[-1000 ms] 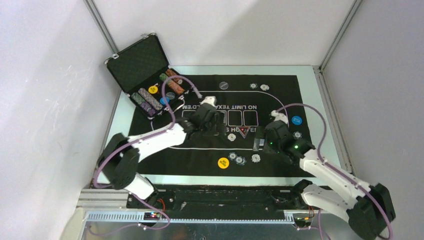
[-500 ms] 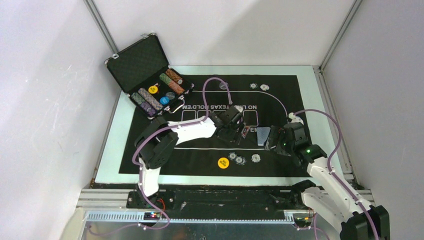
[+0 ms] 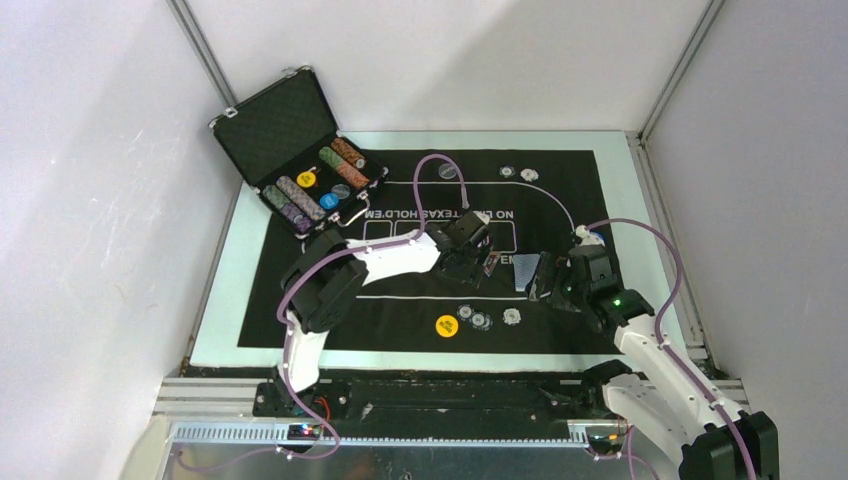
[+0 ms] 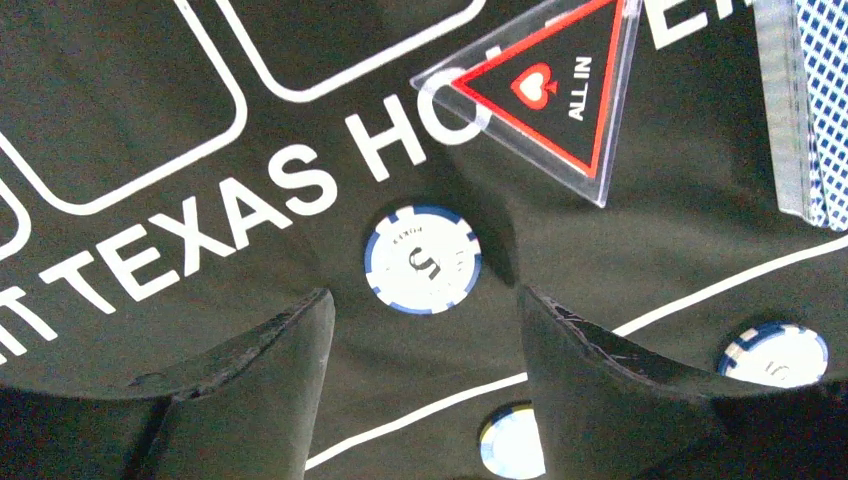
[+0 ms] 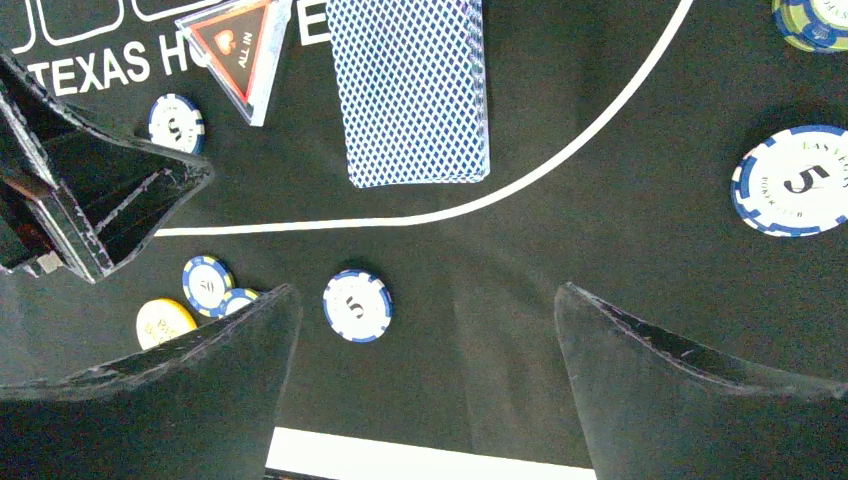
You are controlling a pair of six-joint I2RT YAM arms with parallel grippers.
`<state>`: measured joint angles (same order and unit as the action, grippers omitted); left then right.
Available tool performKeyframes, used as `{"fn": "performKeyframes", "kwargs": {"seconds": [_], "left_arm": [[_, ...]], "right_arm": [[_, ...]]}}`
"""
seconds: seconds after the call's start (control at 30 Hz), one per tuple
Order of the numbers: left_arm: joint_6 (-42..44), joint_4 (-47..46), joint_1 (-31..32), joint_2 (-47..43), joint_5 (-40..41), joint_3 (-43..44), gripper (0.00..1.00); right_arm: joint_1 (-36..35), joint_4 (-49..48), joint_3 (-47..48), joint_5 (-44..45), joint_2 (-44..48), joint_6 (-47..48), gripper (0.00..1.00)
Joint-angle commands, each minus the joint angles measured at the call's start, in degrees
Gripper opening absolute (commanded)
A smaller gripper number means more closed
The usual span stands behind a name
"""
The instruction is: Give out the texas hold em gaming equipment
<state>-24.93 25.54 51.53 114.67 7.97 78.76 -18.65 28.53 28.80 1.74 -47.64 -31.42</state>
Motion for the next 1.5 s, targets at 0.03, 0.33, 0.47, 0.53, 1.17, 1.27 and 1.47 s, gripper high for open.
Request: {"fn": "performKeyframes", "kwargs": {"seconds": [0.03, 0.33, 0.47, 0.53, 1.17, 1.27, 1.47], "left_arm": [[1.4, 0.5, 0.3, 2.2, 2.1, 3.5, 0.72], [1.3, 0.7, 0.4, 4.6, 1.1, 4.0, 0.63], [1.1, 0.6, 0.8, 4.5, 0.7, 3.2, 0.58], [1.1, 0.6, 1.2, 4.5, 0.7, 2.7, 0.57], [-1.3, -2.0, 1.5, -3.0, 4.3, 1.1, 0.36], [-1.7, -2.3, 1.5, -5.1, 4.9, 0.2, 0.35], [-2.0, -3.2, 1.5, -7.7, 5.2, -1.2, 0.34]], "right_arm": [[0.2, -1.7, -0.3, 0.1, 0.9, 0.5, 0.99], [0.3, -1.9, -0.6, 0.4, 0.9, 0.5, 1.00], [0.3, -1.8, -0.6, 0.8, 1.2, 0.4, 0.99], [0.4, -1.8, -0.6, 0.8, 1.3, 0.3, 1.00], [0.4, -1.7, -1.2, 2.4, 3.2, -0.1, 1.00], [0.5, -1.7, -1.3, 2.5, 3.3, -0.1, 1.00], [0.5, -1.7, -1.3, 2.6, 3.5, -0.1, 1.00]]}}
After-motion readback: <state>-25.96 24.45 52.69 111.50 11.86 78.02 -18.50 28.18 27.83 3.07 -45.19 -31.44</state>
